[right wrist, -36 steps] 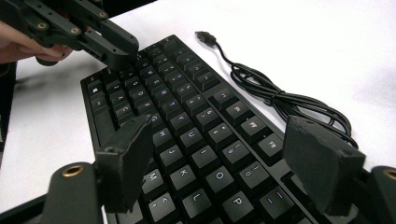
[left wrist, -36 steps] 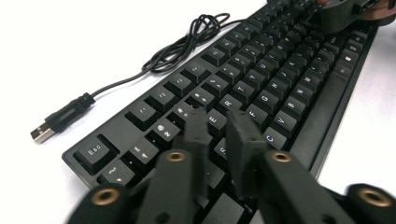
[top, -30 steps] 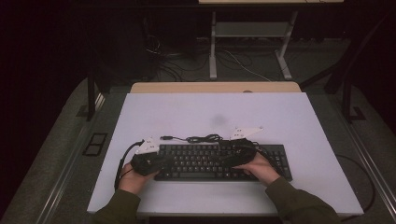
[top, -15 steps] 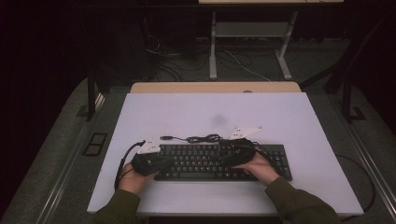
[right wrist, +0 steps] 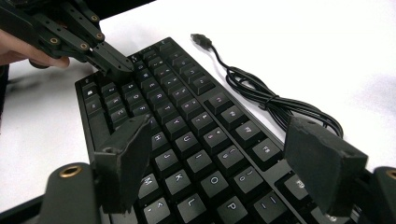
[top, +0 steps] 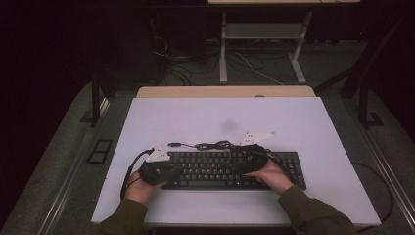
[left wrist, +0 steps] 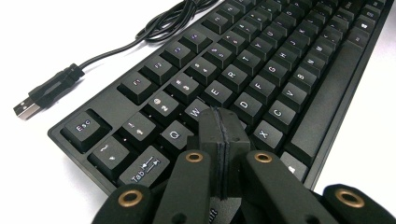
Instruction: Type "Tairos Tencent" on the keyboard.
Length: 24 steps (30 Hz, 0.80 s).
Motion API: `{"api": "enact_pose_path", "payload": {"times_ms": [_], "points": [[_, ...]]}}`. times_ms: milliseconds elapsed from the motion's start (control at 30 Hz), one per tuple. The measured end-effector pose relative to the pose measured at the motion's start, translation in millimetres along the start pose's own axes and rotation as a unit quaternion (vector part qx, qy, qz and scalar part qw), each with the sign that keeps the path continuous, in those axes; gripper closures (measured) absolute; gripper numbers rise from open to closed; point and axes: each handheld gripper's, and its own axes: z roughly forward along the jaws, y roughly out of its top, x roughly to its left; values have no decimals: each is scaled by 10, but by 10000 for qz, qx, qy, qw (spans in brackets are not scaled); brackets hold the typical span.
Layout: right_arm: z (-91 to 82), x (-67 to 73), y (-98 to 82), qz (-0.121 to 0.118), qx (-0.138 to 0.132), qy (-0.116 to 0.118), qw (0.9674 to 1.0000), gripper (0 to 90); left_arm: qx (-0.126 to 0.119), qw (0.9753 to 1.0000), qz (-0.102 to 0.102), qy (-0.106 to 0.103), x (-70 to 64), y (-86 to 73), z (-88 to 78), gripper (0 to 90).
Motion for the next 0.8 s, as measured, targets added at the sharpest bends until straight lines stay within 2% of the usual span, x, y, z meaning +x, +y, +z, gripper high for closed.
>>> {"api": "enact_pose_path", "payload": {"times_ms": [267,433,600,800], "points": [[-9,-4,15,-4,54,20,10000,236,-118,9999,-122,-18,4,12,-19,884],[-17,-17,19,40,70,64,9999,243,-140,9998,-110,-6,-2,21,-16,851],[-35,-20,30,12,43,-34,10000,243,-187,9997,-134,2,-11,36,-23,782],[-78,-26,42,24,-64,27,10000,290,-301,9994,-196,-15,-22,54,-33,679]]}}
